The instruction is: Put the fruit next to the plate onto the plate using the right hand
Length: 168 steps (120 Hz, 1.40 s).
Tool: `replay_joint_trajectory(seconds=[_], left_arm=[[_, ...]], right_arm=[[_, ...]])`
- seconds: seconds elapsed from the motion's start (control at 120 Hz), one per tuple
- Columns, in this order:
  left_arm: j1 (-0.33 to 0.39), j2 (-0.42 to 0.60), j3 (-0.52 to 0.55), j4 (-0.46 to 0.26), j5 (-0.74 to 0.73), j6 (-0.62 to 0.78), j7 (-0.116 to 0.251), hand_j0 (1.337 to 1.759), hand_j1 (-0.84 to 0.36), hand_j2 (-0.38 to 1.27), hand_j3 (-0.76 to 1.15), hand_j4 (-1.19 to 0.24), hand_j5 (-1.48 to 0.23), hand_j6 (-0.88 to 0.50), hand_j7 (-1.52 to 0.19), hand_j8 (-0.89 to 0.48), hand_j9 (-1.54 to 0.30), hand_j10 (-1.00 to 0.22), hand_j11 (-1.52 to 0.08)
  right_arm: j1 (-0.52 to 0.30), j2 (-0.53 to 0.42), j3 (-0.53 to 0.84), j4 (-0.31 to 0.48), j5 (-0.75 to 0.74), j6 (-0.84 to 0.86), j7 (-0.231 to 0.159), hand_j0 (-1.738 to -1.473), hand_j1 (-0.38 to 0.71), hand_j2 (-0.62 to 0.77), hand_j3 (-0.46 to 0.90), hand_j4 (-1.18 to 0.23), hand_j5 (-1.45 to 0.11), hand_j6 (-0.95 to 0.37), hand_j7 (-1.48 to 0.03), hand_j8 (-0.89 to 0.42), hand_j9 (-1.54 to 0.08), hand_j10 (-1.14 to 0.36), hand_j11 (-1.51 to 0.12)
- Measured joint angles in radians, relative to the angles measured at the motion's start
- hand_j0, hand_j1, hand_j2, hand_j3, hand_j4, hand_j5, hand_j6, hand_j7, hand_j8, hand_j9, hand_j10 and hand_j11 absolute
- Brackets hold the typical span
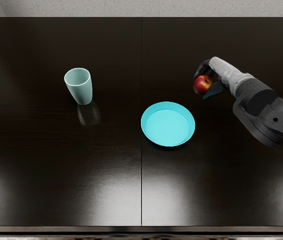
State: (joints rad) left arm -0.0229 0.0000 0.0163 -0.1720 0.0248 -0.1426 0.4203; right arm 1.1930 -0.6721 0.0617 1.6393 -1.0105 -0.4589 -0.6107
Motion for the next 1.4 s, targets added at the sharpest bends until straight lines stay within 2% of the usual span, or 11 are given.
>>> replay_joint_trajectory(seconds=[0.2,0.417,0.6,0.817,0.842,0.942,1.058,1.242,1.4], left_arm=[[-0.003,0.000,-0.001,0.000,0.000,0.000,0.000,1.658,0.34,0.00,0.00,-0.01,-0.01,-0.01,-0.01,-0.01,-0.01,-0.01,-0.01],[-0.003,0.000,-0.001,0.000,0.000,0.000,0.000,1.658,0.34,0.00,0.00,-0.01,-0.01,-0.01,-0.01,-0.01,-0.01,-0.01,-0.01],[-0.003,0.000,-0.001,0.000,0.000,0.000,0.000,1.658,0.34,0.00,0.00,-0.01,-0.01,-0.01,-0.01,-0.01,-0.01,-0.01,-0.01],[-0.003,0.000,-0.001,0.000,0.000,0.000,0.000,1.658,0.34,0.00,0.00,-0.01,-0.01,-0.01,-0.01,-0.01,-0.01,-0.01,-0.01],[-0.003,0.000,-0.001,0.000,0.000,0.000,0.000,1.658,0.34,0.00,0.00,-0.01,-0.01,-0.01,-0.01,-0.01,-0.01,-0.01,-0.01],[-0.003,0.000,-0.001,0.000,0.000,0.000,0.000,1.658,0.34,0.00,0.00,-0.01,-0.01,-0.01,-0.01,-0.01,-0.01,-0.01,-0.01],[-0.003,0.000,-0.001,0.000,0.000,0.000,0.000,1.658,0.34,0.00,0.00,-0.01,-0.01,-0.01,-0.01,-0.01,-0.01,-0.01,-0.01],[-0.003,0.000,-0.001,0.000,0.000,0.000,0.000,1.658,0.34,0.00,0.00,-0.01,-0.01,-0.01,-0.01,-0.01,-0.01,-0.01,-0.01],[-0.002,0.000,-0.001,0.000,0.000,0.000,0.000,1.658,0.34,0.00,0.00,-0.01,-0.01,-0.01,-0.01,-0.01,-0.01,-0.01,-0.01]], right_arm=[[0.032,0.107,-0.002,-0.020,0.044,0.001,0.000,-1.653,0.35,0.36,0.00,-0.53,-0.99,-0.36,-0.94,-0.41,-0.96,-0.70,-0.97],[0.026,0.187,-0.008,-0.026,0.073,0.001,0.000,-1.653,0.35,0.37,0.00,-0.53,-1.00,-0.36,-0.95,-0.41,-0.98,-0.71,-0.98],[0.008,0.209,-0.011,-0.025,0.079,-0.002,0.000,-1.652,0.32,0.30,0.00,-0.55,-1.01,-0.37,-0.96,-0.42,-0.98,-0.72,-0.98],[-0.041,0.212,-0.012,-0.022,0.069,-0.008,0.000,-1.652,0.31,0.31,0.00,-0.56,-1.02,-0.37,-0.98,-0.42,-0.99,-0.74,-0.99],[-0.043,0.211,-0.012,-0.022,0.069,-0.008,0.000,-1.652,0.28,0.27,0.00,-0.54,-0.96,-0.37,-0.92,-0.42,-0.93,-0.70,-0.94],[-0.044,0.207,-0.007,-0.015,0.068,-0.011,0.000,-1.655,0.04,0.17,0.00,-0.33,-0.59,-0.23,-0.57,-0.26,-0.57,-0.43,-0.57],[-0.045,0.204,-0.003,-0.008,0.067,-0.014,0.000,-1.656,-0.13,0.10,0.00,-0.19,-0.33,-0.13,-0.32,-0.15,-0.32,-0.24,-0.32],[-0.043,0.193,0.020,0.019,0.082,-0.007,0.000,-1.657,-0.26,0.04,0.00,-0.08,-0.14,-0.05,-0.13,-0.06,-0.13,-0.10,-0.13],[-0.060,0.174,0.174,0.080,0.289,0.052,0.000,-1.658,-0.31,0.02,0.00,-0.04,-0.06,-0.03,-0.06,-0.03,-0.06,-0.05,-0.06]])
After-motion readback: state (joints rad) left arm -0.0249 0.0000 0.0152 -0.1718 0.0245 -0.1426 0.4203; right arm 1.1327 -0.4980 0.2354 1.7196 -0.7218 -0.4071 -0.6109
